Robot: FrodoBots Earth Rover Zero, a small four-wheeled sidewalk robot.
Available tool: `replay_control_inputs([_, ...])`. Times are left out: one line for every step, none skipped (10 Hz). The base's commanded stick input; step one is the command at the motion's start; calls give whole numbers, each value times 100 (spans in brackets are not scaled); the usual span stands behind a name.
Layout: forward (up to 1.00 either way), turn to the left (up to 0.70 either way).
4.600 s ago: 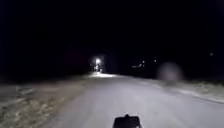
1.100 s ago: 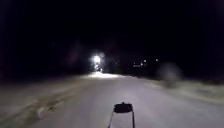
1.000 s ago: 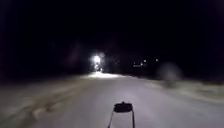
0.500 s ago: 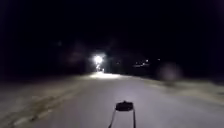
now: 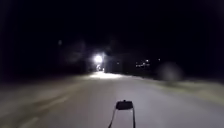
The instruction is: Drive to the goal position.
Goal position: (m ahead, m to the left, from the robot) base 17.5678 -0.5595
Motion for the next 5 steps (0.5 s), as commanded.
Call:
replay_control_inputs([100,15])
replay_control_inputs([100,10])
replay_control_inputs([100,4])
replay_control_inputs([100,3])
replay_control_inputs([100,3])
